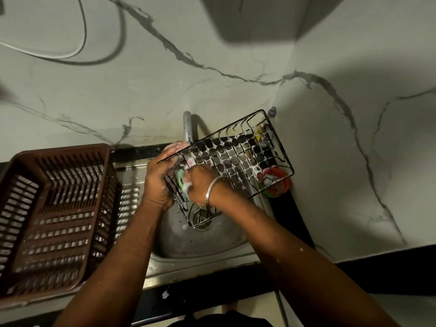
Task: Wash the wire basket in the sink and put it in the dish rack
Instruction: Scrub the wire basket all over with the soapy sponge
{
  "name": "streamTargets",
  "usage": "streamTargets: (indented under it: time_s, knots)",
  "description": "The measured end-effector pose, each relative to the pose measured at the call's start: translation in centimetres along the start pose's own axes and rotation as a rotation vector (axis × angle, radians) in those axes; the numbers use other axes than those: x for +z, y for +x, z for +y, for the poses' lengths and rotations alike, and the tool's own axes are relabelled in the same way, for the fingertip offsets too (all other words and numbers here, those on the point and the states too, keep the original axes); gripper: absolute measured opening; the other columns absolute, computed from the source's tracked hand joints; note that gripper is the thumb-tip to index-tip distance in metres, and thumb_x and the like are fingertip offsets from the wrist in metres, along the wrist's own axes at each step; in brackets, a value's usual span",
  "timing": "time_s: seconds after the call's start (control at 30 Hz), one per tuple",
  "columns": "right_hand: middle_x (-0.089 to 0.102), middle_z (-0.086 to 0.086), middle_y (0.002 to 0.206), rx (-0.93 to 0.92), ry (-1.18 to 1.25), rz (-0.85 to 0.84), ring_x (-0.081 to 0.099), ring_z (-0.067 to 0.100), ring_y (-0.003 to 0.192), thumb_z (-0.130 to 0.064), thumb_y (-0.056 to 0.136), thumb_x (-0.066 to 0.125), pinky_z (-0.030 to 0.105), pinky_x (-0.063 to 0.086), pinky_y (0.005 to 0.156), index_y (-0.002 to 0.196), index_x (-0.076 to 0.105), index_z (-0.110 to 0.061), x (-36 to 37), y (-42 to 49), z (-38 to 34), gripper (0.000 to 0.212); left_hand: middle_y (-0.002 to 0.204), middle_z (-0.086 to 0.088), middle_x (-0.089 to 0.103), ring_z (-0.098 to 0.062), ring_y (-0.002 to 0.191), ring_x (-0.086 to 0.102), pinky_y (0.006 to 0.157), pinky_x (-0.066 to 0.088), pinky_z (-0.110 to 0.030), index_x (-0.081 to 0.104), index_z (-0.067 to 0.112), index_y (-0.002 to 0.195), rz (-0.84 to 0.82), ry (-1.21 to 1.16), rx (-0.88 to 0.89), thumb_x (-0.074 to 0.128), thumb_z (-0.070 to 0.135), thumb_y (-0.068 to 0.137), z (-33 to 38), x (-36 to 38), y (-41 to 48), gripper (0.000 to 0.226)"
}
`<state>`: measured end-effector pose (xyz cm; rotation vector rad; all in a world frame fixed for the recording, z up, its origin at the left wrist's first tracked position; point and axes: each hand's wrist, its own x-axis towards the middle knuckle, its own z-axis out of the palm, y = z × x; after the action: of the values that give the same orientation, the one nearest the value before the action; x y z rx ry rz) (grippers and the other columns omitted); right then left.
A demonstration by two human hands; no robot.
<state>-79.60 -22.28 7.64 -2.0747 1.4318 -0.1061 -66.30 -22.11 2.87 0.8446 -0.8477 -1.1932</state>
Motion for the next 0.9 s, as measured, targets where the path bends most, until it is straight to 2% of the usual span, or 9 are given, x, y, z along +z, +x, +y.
streamTargets:
  time_s: [0.1,0.13,0.27,0.33,0.47,0.57,0.7,0.8,0.9]
  knots:
    - [0.072,0.008,0.106,-0.035,0.015,-0.238,0.068,0.022,0.089,-0.002,0.087,0.066,0.041,0.061,0.086,0.104,0.074,-0.013,-0.3,-0.1,0.3,0.023,0.128,-0.026,0.068,-0.031,0.111,0.070,0.089,0.059,-0.036,0.074,0.003,0.126,0.005,-0.008,-0.022,0.052,0.010,0.088,-0.4,-0.4,-0.5,0.044]
    - [0.073,0.006,0.103,-0.034,0.040,-0.240,0.068,0.021,0.087,-0.001,0.086,0.066,0.040,0.062,0.084,0.104,0.075,-0.011,-0.4,0.0,0.4,0.022,0.128,-0.025,0.069,-0.031,0.111,0.070,0.090,0.059,-0.035,0.073,0.001,0.127,0.001,-0.011,-0.029,0.051,0.009,0.089,-0.5,-0.4,-0.6,0.045]
    - [0.074,0.004,0.086,-0.039,0.115,-0.082,0.071,0.021,0.081,-0.013,0.084,0.074,0.042,0.062,0.081,0.084,0.075,-0.013,-0.1,-0.2,0.8,0.001,0.144,-0.036,0.057,-0.051,0.137,0.053,0.117,0.044,-0.056,0.060,-0.015,0.134,0.007,0.030,0.002,0.051,0.006,0.090,-0.7,-0.4,-0.2,0.050]
    - [0.074,0.004,0.091,-0.045,0.103,-0.121,0.070,0.020,0.083,-0.019,0.085,0.077,0.041,0.062,0.082,0.087,0.074,-0.015,0.2,-0.5,1.0,0.005,0.143,-0.035,0.058,-0.052,0.134,0.056,0.115,0.045,-0.059,0.063,-0.010,0.133,0.013,0.024,-0.007,0.052,0.008,0.090,-0.4,-0.4,-0.1,0.048]
    - [0.073,0.007,0.102,0.020,0.214,0.211,0.068,0.023,0.091,-0.019,0.090,0.072,0.041,0.061,0.084,0.108,0.073,-0.014,0.6,-0.2,0.2,0.018,0.123,-0.016,0.074,-0.030,0.108,0.070,0.093,0.058,-0.036,0.079,0.012,0.120,0.017,-0.041,-0.067,0.050,0.009,0.088,0.1,0.5,-0.6,0.044]
    - [0.074,0.004,0.098,-0.009,0.284,0.174,0.070,0.022,0.087,-0.016,0.089,0.072,0.039,0.061,0.082,0.101,0.074,-0.014,0.6,0.0,-0.1,0.012,0.117,-0.016,0.076,-0.027,0.104,0.071,0.090,0.058,-0.035,0.076,0.009,0.124,0.013,-0.048,-0.082,0.048,0.011,0.087,0.2,0.7,-0.7,0.046]
    - [0.073,0.006,0.096,0.000,0.282,0.277,0.071,0.023,0.083,-0.011,0.091,0.072,0.042,0.063,0.076,0.100,0.072,-0.012,0.4,0.3,-0.6,0.010,0.121,-0.016,0.075,-0.030,0.112,0.070,0.095,0.056,-0.038,0.072,0.006,0.127,0.016,0.018,-0.064,0.049,0.012,0.088,0.1,0.8,-0.6,0.046]
    - [0.074,0.006,0.104,-0.035,0.262,0.120,0.071,0.023,0.090,-0.011,0.089,0.074,0.040,0.063,0.082,0.107,0.074,-0.011,-0.4,0.1,-0.4,0.019,0.128,-0.022,0.071,-0.032,0.112,0.069,0.092,0.058,-0.039,0.071,0.004,0.129,0.033,0.007,-0.080,0.050,0.014,0.088,0.1,0.4,-0.9,0.047]
    - [0.072,0.008,0.112,-0.028,0.080,0.091,0.069,0.027,0.099,-0.015,0.086,0.077,0.040,0.059,0.089,0.113,0.075,-0.014,-0.3,0.2,0.3,0.028,0.139,-0.037,0.059,-0.038,0.117,0.064,0.095,0.056,-0.042,0.058,-0.010,0.139,0.035,-0.024,-0.087,0.051,0.013,0.086,0.1,-0.1,-0.8,0.059]
